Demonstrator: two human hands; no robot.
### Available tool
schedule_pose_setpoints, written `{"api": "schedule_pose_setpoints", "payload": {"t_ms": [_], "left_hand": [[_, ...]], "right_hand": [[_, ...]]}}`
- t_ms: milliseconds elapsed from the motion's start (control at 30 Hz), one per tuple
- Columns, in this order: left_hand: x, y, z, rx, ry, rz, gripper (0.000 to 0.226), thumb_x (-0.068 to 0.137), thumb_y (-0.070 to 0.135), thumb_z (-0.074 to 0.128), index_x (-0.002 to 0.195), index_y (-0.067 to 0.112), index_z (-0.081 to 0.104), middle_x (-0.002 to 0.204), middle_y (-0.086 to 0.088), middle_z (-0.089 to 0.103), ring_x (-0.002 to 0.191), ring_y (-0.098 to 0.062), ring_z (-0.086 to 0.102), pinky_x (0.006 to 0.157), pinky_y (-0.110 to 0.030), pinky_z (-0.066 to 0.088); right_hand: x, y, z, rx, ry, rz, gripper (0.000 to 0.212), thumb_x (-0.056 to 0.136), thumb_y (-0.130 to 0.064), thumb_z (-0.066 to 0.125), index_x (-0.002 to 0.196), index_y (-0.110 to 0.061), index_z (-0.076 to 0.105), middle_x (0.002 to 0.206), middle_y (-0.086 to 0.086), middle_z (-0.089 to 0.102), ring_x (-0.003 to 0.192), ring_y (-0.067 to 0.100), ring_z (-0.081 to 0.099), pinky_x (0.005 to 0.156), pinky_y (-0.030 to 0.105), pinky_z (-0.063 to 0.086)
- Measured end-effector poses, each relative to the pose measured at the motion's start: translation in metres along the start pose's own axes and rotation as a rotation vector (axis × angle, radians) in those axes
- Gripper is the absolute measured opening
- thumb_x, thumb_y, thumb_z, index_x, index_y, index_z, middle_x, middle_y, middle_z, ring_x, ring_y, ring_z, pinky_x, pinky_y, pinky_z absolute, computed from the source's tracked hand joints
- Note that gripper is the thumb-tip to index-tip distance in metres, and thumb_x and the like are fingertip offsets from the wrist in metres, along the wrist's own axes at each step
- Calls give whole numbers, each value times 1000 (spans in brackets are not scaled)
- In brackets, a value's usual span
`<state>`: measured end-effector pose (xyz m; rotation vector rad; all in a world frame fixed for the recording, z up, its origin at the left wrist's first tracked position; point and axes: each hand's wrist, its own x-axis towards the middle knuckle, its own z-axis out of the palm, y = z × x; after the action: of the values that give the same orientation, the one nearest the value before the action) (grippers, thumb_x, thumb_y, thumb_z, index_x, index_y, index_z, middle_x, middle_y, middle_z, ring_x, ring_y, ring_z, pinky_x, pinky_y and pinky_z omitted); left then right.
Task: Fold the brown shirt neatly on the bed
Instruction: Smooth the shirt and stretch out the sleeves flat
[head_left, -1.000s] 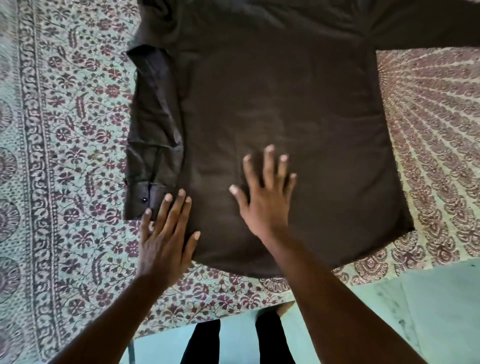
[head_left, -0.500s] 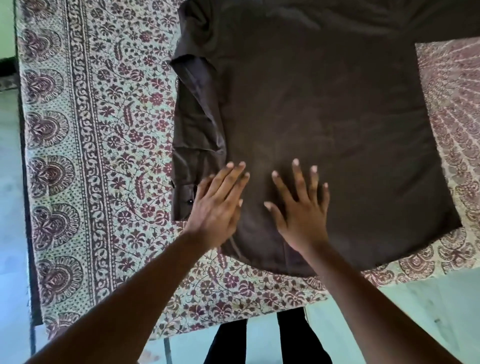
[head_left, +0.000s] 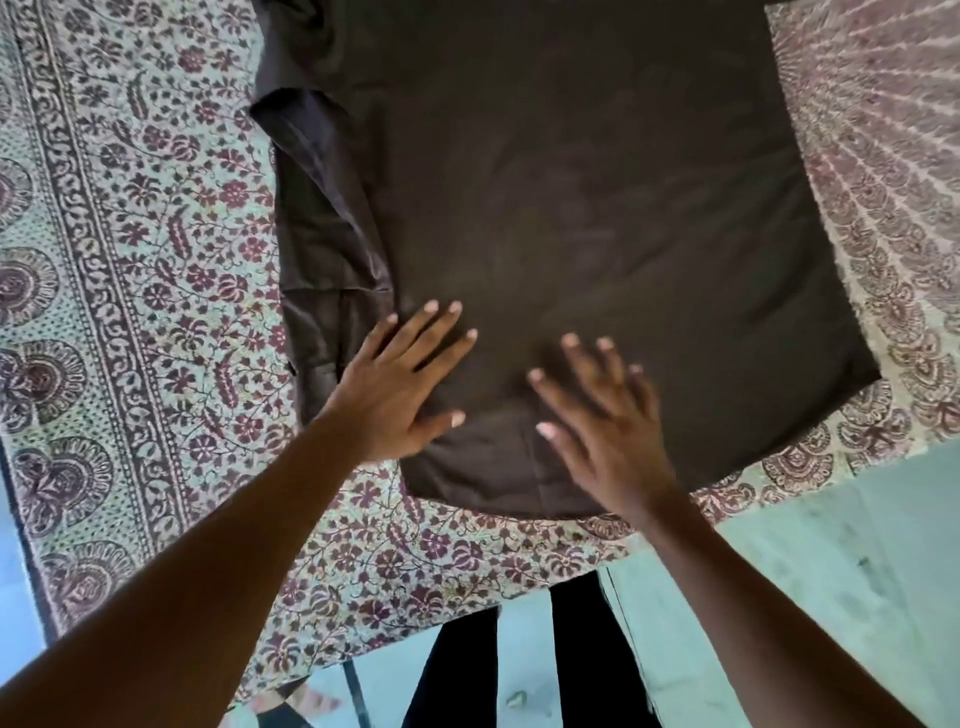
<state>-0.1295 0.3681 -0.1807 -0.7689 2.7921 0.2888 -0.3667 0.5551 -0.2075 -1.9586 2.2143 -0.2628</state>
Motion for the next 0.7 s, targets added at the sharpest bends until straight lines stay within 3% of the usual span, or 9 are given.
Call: {"api": "schedule_pose_setpoints", "payload": {"t_ms": [100,233,300,400,433,567,600,700], "left_hand": [[-18,18,11,4,-45,-88,105,81,81,47,164,29,9,173,-2,-5,159,-25,3,123,-57,16],[-22,34,13,3,-55,-174,119,68,88,51,164,31,11,173,-3,-4,159,-28,7,120,-61,15],[-21,36,13,9,-50,-193,124,63,90,55,164,30,14,173,-3,-1,158,-29,11,118,-63,17],[-16,36,13,10,-58,-187,127,59,90,56,164,29,17,173,-3,1,157,-32,15,116,-64,19],[-14,35,13,10,-62,-187,127,59,90,55,164,29,16,173,-3,1,157,-32,15,116,-64,19],[-15,38,13,9,-89,-181,128,61,88,57,164,28,11,172,-5,-7,158,-33,8,117,-65,19],[-13,39,12,7,-89,-182,128,62,86,60,164,27,11,172,-6,-8,158,-34,7,117,-65,19],[-20,42,12,-25,-80,-189,122,66,80,64,164,24,16,172,-11,-8,158,-36,7,117,-65,19]], "right_hand": [[-20,68,-11,-62,7,380,56,104,-59,38,158,-41,36,172,5,18,158,33,17,119,54,29],[-42,115,-26,32,112,1004,67,103,-66,27,163,-35,24,173,12,11,159,35,9,121,62,23],[-31,115,-35,28,124,991,71,102,-67,30,163,-31,25,173,13,10,159,36,6,123,62,19],[-24,115,-36,-79,4,554,67,103,-66,36,162,-37,25,173,9,10,160,33,8,124,54,17],[-23,118,-33,-73,-28,521,66,103,-67,34,162,-40,23,174,8,9,160,31,9,124,54,18],[-19,120,-30,75,59,1003,78,98,-74,27,164,-34,15,173,14,4,160,34,6,124,61,16],[-13,115,-31,96,73,1040,80,99,-73,28,165,-30,14,173,17,3,159,36,4,125,63,14],[3,82,-34,10,49,799,76,103,-68,31,165,-29,13,173,16,-2,160,37,-2,124,59,-3]]}}
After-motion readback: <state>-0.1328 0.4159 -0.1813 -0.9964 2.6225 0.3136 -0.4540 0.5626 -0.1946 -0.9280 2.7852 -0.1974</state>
